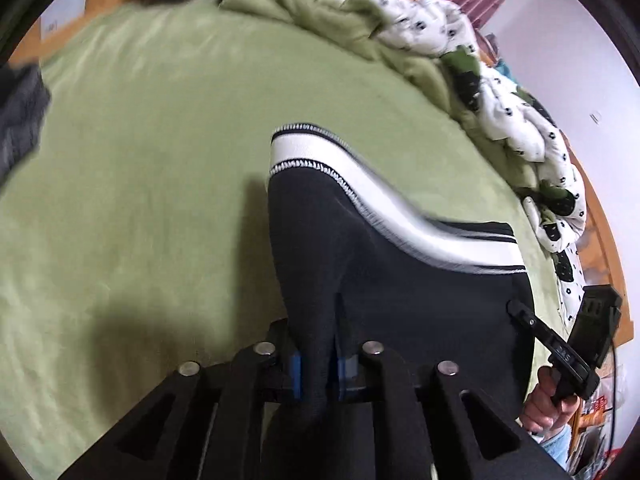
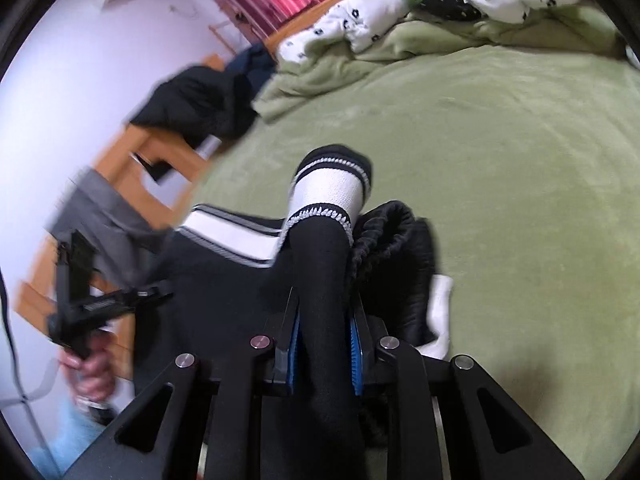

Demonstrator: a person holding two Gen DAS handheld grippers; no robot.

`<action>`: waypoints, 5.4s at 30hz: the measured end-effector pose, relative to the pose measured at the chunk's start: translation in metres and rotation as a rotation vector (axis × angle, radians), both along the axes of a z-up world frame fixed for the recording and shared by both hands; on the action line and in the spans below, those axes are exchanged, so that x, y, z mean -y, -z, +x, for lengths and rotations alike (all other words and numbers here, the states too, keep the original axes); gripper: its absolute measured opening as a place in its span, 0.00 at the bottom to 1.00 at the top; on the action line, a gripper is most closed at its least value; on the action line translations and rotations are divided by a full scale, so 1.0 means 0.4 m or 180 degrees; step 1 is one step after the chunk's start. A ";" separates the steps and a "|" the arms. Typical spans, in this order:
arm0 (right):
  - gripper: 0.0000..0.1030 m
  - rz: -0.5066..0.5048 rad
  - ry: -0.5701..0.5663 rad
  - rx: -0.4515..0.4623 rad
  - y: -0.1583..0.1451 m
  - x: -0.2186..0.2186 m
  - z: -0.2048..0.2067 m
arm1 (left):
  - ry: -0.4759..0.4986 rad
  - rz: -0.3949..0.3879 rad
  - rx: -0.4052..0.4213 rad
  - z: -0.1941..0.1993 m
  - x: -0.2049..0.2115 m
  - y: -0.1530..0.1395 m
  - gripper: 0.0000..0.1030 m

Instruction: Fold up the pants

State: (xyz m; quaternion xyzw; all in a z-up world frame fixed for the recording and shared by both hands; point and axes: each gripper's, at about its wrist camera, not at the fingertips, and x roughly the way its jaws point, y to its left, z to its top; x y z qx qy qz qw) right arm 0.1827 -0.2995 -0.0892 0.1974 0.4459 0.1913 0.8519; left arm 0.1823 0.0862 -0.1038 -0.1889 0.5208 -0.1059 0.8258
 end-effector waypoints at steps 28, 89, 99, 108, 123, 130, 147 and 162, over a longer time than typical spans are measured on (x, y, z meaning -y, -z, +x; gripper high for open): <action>0.39 -0.0692 0.0359 -0.0138 0.078 0.055 -0.278 | 0.0498 0.1312 0.0320 -0.377 0.078 0.049 0.19; 0.29 -0.1332 0.0215 0.0905 -0.029 -0.104 0.040 | 0.0372 0.1206 0.0488 -0.059 0.168 -0.042 0.66; 0.29 -0.1394 0.0021 0.0896 0.003 -0.150 0.058 | 0.0466 0.1210 0.1046 0.070 0.242 -0.113 0.71; 0.26 -0.1535 -0.0073 0.0639 0.069 -0.129 0.154 | 0.0487 0.1419 0.0715 0.170 0.251 0.008 0.75; 0.27 -0.1795 -0.0110 0.0548 0.039 -0.114 -0.095 | 0.0741 0.1246 0.0330 -0.191 0.143 0.001 0.75; 0.29 -0.1551 0.0157 0.0416 0.064 -0.062 -0.291 | 0.0346 0.0645 0.0227 -0.363 0.047 0.038 0.75; 0.37 -0.1276 0.0632 0.0195 0.035 -0.014 -0.526 | 0.0174 0.1002 0.0694 -0.565 0.145 -0.093 0.76; 0.74 -0.1591 0.0757 0.0561 -0.291 -0.112 -0.691 | 0.0010 0.1441 0.1160 -0.714 0.286 -0.379 0.92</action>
